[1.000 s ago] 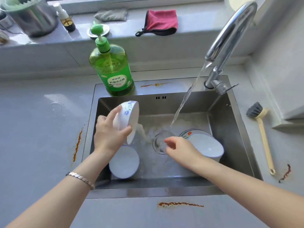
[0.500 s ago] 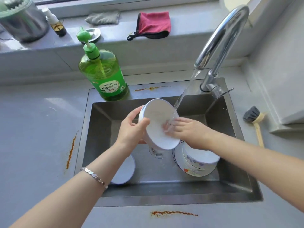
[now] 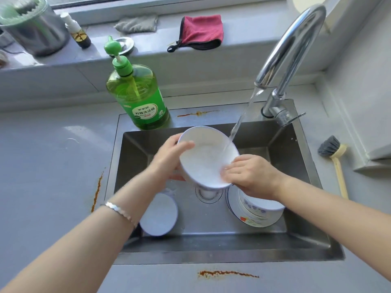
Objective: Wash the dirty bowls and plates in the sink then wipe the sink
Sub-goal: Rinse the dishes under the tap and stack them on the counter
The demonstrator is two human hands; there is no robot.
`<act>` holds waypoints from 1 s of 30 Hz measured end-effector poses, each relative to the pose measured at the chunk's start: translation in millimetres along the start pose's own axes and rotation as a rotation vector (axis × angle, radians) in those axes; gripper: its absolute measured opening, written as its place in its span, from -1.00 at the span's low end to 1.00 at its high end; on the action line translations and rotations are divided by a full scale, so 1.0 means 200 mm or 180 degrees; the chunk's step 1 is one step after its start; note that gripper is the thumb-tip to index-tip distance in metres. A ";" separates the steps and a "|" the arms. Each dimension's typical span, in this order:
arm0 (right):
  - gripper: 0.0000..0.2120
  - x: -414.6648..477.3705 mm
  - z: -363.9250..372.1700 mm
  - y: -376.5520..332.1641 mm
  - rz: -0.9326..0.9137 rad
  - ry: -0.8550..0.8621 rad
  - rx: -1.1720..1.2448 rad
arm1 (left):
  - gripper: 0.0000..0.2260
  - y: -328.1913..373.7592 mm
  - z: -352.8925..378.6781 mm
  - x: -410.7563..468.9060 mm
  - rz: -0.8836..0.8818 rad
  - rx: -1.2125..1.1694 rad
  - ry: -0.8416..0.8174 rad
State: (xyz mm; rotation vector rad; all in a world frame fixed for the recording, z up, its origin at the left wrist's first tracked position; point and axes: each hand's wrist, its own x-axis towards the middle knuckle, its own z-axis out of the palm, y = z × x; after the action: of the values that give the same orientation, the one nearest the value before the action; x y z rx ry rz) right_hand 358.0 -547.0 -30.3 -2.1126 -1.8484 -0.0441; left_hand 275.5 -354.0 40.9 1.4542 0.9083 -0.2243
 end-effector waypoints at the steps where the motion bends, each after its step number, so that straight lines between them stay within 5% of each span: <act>1: -0.87 0.02 0.00 -0.04 0.0142 0.0036 0.0022 | -0.58 -0.06 0.03 -0.02 0.0205 -0.0225 -0.0008; 4: -0.82 0.07 0.00 -0.18 0.0766 0.0488 0.0364 | -0.25 -0.24 0.16 -0.11 0.0661 -0.1080 0.0205; 8: -0.61 0.13 0.00 -0.30 0.1124 0.0644 0.1307 | -0.49 -0.28 0.20 -0.10 0.0447 -0.1495 0.0649; 12: -0.74 0.01 0.03 -0.11 0.0080 -0.0476 0.0533 | -0.60 -0.19 0.07 -0.06 0.0348 -0.0642 0.0305; 16: -0.51 0.10 -0.02 0.15 -0.0852 -0.1546 -0.0577 | -0.61 -0.10 0.01 -0.05 -0.0094 0.0189 -0.0397; 21: -0.66 0.29 -0.03 0.20 -0.1478 -0.0826 -0.1052 | -0.64 -0.06 -0.03 -0.02 -0.0267 0.0477 -0.0742; 24: -0.69 0.19 0.04 0.13 -0.0949 -0.0513 -0.0624 | -0.73 -0.05 -0.08 0.02 -0.0225 0.0577 -0.0397; 26: -0.48 0.10 0.06 0.02 -0.0193 -0.1092 -0.0161 | -0.73 -0.04 -0.10 0.04 -0.0202 0.0761 -0.0115; 30: -0.69 0.07 0.07 -0.19 0.0787 -0.1169 0.1122 | -0.67 -0.03 -0.10 0.03 -0.0010 0.1793 -0.0012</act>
State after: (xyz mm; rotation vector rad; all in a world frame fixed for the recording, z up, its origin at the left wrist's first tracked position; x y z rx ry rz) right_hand 321.1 -526.9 -31.8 -2.1717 -1.6050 0.7170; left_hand 267.0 -334.3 35.3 1.9673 0.8823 -0.5154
